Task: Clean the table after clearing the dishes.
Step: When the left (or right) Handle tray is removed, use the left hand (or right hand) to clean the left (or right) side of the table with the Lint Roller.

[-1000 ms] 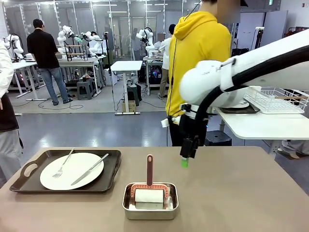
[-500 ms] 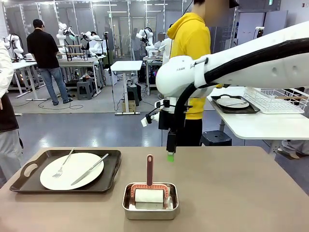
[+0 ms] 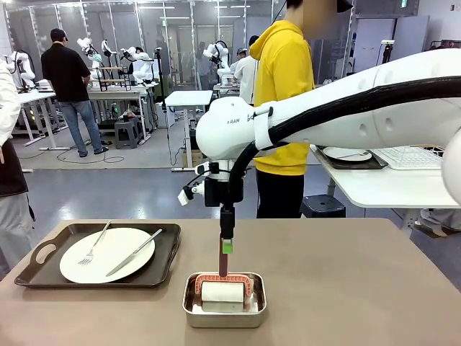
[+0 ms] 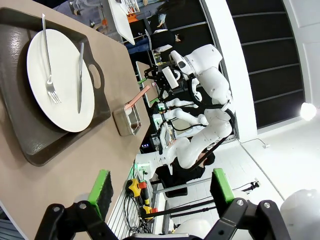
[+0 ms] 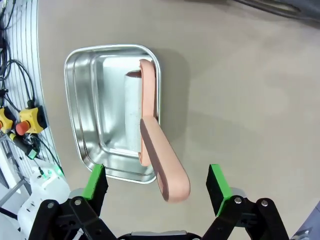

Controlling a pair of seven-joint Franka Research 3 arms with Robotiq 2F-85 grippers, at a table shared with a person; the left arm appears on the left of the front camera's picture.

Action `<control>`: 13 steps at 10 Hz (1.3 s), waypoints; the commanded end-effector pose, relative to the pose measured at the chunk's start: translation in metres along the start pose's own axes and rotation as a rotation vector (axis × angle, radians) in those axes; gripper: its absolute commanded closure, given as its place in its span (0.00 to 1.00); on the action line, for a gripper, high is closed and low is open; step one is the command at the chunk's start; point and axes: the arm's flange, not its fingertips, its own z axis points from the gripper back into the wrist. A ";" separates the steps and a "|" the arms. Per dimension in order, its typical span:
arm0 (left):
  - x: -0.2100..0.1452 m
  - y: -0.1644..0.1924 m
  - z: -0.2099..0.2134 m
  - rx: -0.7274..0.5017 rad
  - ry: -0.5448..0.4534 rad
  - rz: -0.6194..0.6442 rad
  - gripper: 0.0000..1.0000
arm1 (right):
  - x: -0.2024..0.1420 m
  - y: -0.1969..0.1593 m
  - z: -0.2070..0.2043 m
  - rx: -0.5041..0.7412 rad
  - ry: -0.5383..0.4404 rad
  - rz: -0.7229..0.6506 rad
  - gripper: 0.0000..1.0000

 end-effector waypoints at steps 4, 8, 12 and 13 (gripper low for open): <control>-0.004 -0.002 0.001 0.007 0.001 -0.002 0.00 | 0.013 -0.012 -0.007 0.063 0.097 0.036 0.00; -0.004 -0.002 0.001 0.007 0.001 -0.002 0.00 | 0.012 -0.012 -0.014 0.072 0.058 0.032 0.00; -0.004 -0.002 0.001 0.007 0.001 -0.002 0.00 | 0.006 -0.010 -0.024 0.053 0.012 0.032 0.14; -0.004 -0.002 0.001 0.007 0.001 -0.002 0.00 | 0.006 -0.009 -0.026 0.054 0.010 0.025 0.25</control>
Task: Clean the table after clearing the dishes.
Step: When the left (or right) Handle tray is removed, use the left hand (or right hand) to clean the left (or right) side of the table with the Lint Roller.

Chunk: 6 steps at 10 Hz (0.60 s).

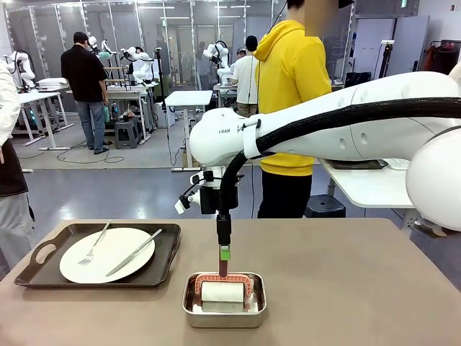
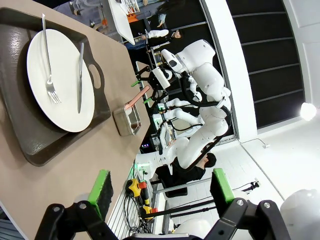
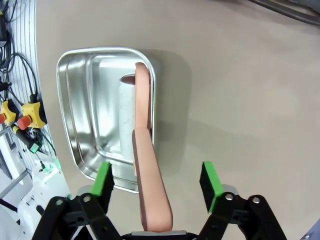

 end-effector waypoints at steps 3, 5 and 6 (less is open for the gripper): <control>-0.004 -0.002 0.001 0.007 0.001 -0.002 0.00 | -0.006 0.010 -0.010 0.006 -0.039 0.012 0.53; -0.004 -0.002 0.001 0.007 0.001 -0.002 0.00 | -0.006 0.012 -0.009 -0.004 -0.053 0.007 0.72; -0.004 -0.002 0.001 0.007 0.001 -0.002 0.00 | -0.006 0.013 -0.009 -0.004 -0.050 0.009 0.83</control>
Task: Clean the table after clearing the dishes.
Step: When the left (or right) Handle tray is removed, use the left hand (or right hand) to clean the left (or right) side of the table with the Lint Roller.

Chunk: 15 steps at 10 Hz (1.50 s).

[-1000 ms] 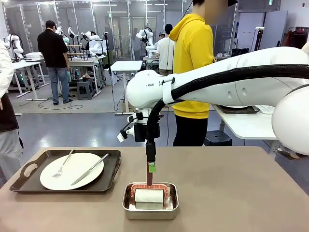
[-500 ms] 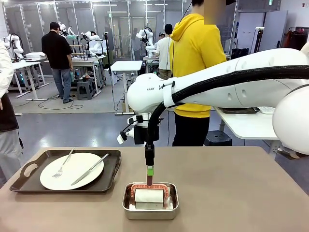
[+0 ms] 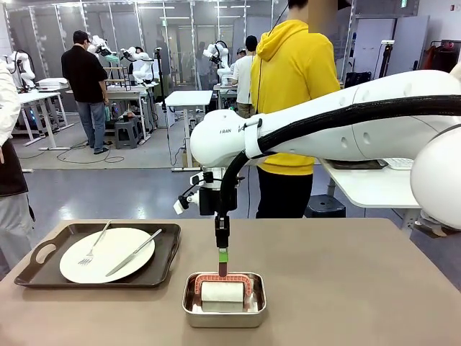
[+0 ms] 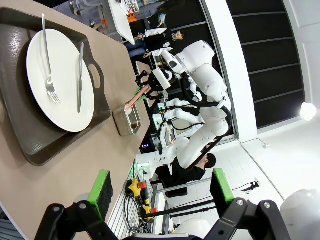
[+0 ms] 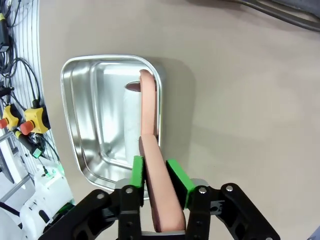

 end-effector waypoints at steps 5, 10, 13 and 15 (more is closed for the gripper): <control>-0.004 -0.002 0.001 0.007 0.001 -0.002 0.00 | -0.008 0.033 0.022 -0.015 -0.031 -0.049 0.96; -0.004 -0.002 0.001 0.007 0.001 -0.002 0.00 | -0.046 0.081 0.096 -0.141 -0.106 -0.292 0.95; -0.004 -0.002 0.001 0.007 0.001 -0.002 0.00 | -0.044 0.075 0.119 -0.129 -0.106 -0.274 0.95; -0.004 -0.002 0.001 0.007 0.001 -0.002 0.00 | -0.044 0.075 0.119 -0.129 -0.106 -0.274 0.95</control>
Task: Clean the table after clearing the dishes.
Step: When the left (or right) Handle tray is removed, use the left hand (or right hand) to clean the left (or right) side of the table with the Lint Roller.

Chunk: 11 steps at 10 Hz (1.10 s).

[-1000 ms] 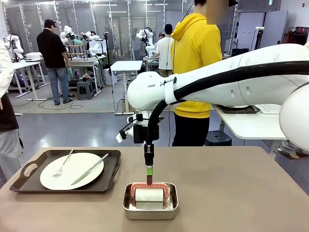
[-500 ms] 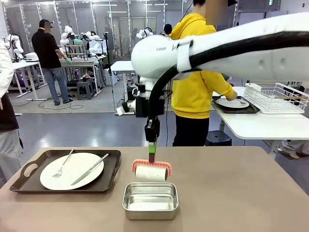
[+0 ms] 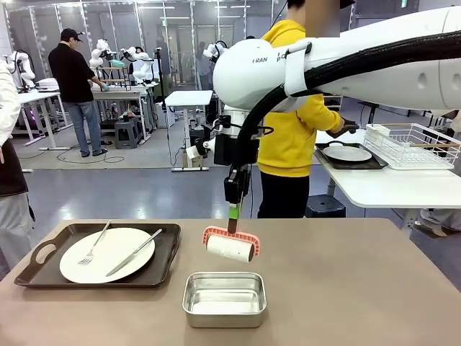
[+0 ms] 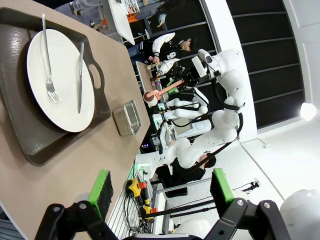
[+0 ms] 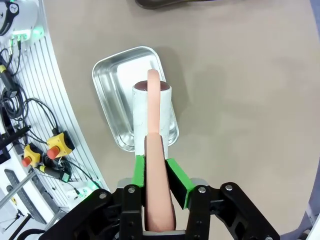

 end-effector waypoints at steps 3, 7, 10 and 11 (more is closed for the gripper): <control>-0.004 -0.002 0.001 0.007 0.001 -0.002 0.00 | 0.002 0.002 -0.001 0.005 0.006 0.006 0.77; -0.004 -0.002 0.001 0.007 0.001 -0.002 0.00 | -0.117 -0.055 -0.001 0.189 -0.346 -0.302 0.77; -0.004 -0.002 0.001 0.007 0.001 -0.002 0.00 | -0.193 -0.086 -0.029 0.285 -0.518 -0.517 0.77; -0.004 -0.002 0.001 0.007 0.001 -0.002 0.00 | -0.213 -0.096 -0.042 0.340 -0.595 -0.591 0.77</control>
